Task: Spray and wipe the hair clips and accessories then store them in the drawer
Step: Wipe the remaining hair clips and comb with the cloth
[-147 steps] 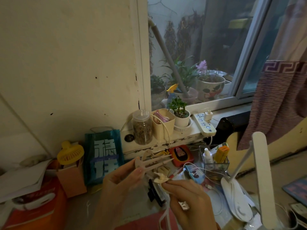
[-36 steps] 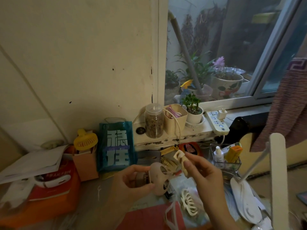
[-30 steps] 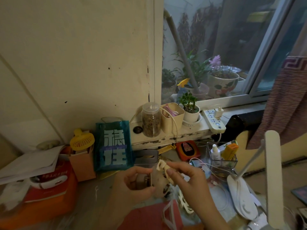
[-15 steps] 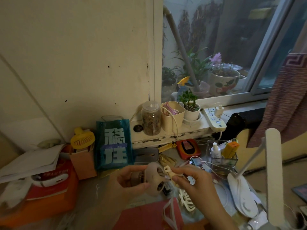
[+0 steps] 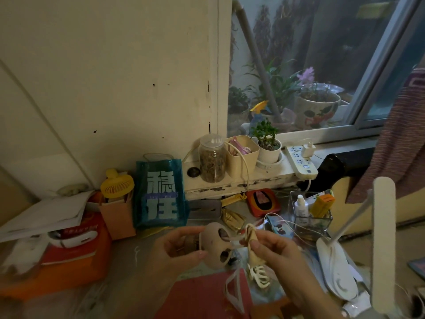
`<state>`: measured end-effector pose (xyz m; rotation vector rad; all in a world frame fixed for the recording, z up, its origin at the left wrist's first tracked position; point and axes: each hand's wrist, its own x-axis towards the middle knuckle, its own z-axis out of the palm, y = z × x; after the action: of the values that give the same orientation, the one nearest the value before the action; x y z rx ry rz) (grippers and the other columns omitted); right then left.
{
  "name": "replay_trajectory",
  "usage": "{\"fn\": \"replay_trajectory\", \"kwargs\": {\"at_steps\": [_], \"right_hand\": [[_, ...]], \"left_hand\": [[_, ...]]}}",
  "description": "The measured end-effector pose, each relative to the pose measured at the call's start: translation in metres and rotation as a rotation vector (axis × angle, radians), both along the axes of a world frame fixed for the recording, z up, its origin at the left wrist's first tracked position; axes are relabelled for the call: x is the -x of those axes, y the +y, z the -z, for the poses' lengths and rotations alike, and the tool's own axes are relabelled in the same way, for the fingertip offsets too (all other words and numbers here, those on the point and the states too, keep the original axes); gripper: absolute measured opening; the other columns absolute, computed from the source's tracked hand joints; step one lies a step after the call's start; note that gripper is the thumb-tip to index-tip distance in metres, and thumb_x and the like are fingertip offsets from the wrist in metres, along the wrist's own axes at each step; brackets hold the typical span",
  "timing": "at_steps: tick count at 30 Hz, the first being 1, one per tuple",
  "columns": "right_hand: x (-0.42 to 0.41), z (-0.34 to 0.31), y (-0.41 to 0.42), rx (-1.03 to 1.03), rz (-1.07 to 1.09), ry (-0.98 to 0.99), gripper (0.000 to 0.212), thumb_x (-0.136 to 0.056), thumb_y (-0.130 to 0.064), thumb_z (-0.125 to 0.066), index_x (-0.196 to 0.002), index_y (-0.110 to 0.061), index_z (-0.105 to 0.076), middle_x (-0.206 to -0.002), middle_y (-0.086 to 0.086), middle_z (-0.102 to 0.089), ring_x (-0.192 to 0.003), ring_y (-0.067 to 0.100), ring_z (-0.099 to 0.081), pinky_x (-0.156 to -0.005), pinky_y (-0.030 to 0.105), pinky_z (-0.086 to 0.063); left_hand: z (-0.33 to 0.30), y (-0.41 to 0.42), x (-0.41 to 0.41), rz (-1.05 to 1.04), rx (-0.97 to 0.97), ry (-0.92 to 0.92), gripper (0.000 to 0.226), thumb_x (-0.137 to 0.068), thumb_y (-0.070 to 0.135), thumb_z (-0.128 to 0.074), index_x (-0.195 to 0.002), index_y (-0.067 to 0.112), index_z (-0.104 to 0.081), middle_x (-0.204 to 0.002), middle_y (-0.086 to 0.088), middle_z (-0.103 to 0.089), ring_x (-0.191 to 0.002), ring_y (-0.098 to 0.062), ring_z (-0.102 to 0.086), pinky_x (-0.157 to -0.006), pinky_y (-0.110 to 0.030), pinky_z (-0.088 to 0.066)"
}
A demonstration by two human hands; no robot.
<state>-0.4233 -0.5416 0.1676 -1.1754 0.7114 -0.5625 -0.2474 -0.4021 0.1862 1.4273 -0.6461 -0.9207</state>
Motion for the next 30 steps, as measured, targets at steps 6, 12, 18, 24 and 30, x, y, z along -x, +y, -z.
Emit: {"fn": "replay_trajectory", "kwargs": {"at_steps": [6, 12, 18, 24, 30], "right_hand": [[-0.009, 0.015, 0.006, -0.015, -0.014, 0.087, 0.022, -0.076, 0.011, -0.064, -0.087, -0.006, -0.072, -0.081, 0.015, -0.073, -0.069, 0.019, -0.067, -0.057, 0.022, -0.054], [-0.03, 0.047, 0.02, 0.107, -0.131, 0.233, 0.015, -0.08, -0.001, -0.068, -0.087, -0.013, -0.073, -0.077, 0.006, -0.074, -0.069, 0.017, -0.069, -0.06, 0.022, -0.053], [-0.081, 0.1, 0.059, 0.237, -0.388, 0.337, 0.014, -0.083, -0.014, -0.069, -0.073, -0.023, -0.072, -0.066, -0.005, -0.072, -0.061, 0.005, -0.063, -0.055, 0.018, -0.046], [-0.133, 0.15, 0.118, 0.351, -0.596, 0.492, 0.016, -0.082, -0.015, -0.068, -0.075, -0.029, -0.07, -0.069, -0.004, -0.07, -0.061, 0.006, -0.063, -0.059, 0.028, -0.048], [-0.19, 0.181, 0.175, 0.377, -0.594, 0.583, 0.014, -0.084, -0.015, -0.066, -0.096, -0.02, -0.07, -0.082, -0.008, -0.066, -0.076, 0.008, -0.061, -0.067, 0.021, -0.047]], "left_hand": [[0.014, 0.012, 0.003, -0.047, -0.046, 0.04, 0.035, -0.063, 0.006, -0.082, -0.091, 0.027, -0.075, -0.094, 0.002, -0.074, -0.087, -0.018, -0.07, -0.072, -0.035, -0.055], [0.061, 0.042, 0.002, -0.238, -0.157, 0.037, 0.028, -0.053, 0.025, -0.08, -0.079, 0.037, -0.077, -0.091, 0.01, -0.075, -0.085, -0.004, -0.07, -0.068, -0.02, -0.054], [0.121, 0.109, -0.003, -0.486, -0.299, 0.137, 0.031, -0.075, -0.001, -0.072, -0.096, 0.022, -0.071, -0.094, 0.005, -0.075, -0.093, -0.013, -0.069, -0.072, -0.021, -0.055], [0.159, 0.182, -0.015, -0.664, -0.413, 0.275, 0.032, -0.076, 0.004, -0.073, -0.105, 0.018, -0.071, -0.105, -0.003, -0.073, -0.101, -0.021, -0.066, -0.086, -0.036, -0.055], [0.189, 0.228, -0.065, -0.722, -0.456, 0.254, 0.036, -0.074, -0.001, -0.073, -0.108, 0.011, -0.069, -0.103, -0.002, -0.071, -0.098, -0.017, -0.066, -0.077, -0.024, -0.058]]}}
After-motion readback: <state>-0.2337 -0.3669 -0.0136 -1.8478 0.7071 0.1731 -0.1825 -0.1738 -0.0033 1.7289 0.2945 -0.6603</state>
